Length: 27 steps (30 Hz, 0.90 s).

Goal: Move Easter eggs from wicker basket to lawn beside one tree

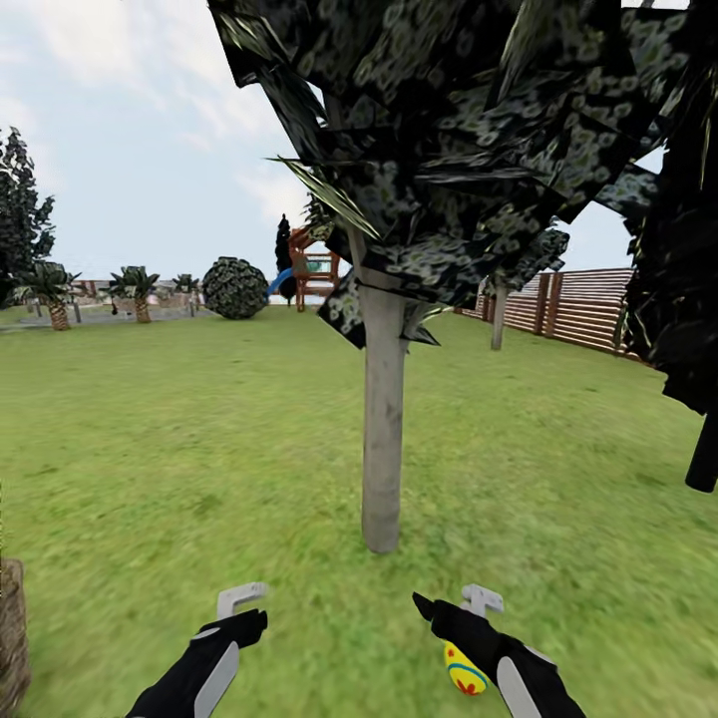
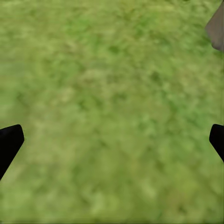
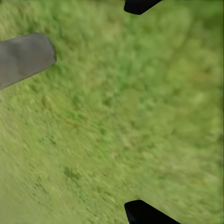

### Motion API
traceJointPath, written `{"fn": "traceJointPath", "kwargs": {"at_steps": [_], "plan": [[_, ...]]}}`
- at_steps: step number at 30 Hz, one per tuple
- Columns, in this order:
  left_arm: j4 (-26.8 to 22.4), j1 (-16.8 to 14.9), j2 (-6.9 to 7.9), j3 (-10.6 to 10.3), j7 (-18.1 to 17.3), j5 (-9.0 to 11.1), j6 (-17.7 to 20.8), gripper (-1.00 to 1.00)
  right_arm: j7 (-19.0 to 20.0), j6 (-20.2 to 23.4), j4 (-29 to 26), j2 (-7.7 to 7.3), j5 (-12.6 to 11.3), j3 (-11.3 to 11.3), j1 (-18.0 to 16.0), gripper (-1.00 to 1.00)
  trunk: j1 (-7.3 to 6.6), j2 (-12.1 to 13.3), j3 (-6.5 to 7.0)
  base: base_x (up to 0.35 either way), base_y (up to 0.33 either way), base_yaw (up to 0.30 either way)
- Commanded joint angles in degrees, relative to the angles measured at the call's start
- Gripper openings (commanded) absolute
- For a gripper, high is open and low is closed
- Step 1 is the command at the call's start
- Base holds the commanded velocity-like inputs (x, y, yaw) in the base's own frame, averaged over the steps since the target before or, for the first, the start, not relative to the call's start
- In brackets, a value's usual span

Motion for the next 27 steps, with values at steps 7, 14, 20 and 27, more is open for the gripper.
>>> {"fn": "traceJointPath", "kwargs": {"at_steps": [7, 14, 20, 27], "plan": [[-0.1, 0.0, 0.07, -0.3, 0.5, 0.6, 0.2, 1.0, 0.0, 0.2, -0.1, 0.0, -0.3, 0.1, 0.0, 1.0, -1.55, 2.8, 1.22, 0.0, 0.0, 0.084], [-0.1, 0.0, 0.06, -0.3, 0.6, 0.6, 0.2, 1.0, -0.1, 0.2, -0.1, 0.04, -0.3, 0.2, 0.0, 1.0, -3.09, 5.6, 2.48, 0.0, 0.0, 0.243], [0.0, 0.0, 0.03, -0.3, 0.6, 0.6, 0.1, 1.0, -0.1, 0.2, -0.1, 0.05, -0.3, 0.2, 0.0, 1.0, -4.41, 8.0, 3.56, 0.0, 0.0, 0.284], [0.0, 0.0, 0.02, -0.4, 0.7, 0.6, 0.1, 1.0, -0.1, 0.2, 0.0, 0.05, -0.3, 0.2, 0.0, 1.0, -5.95, 10.8, 4.82, 0.0, 0.0, 0.29]]}}
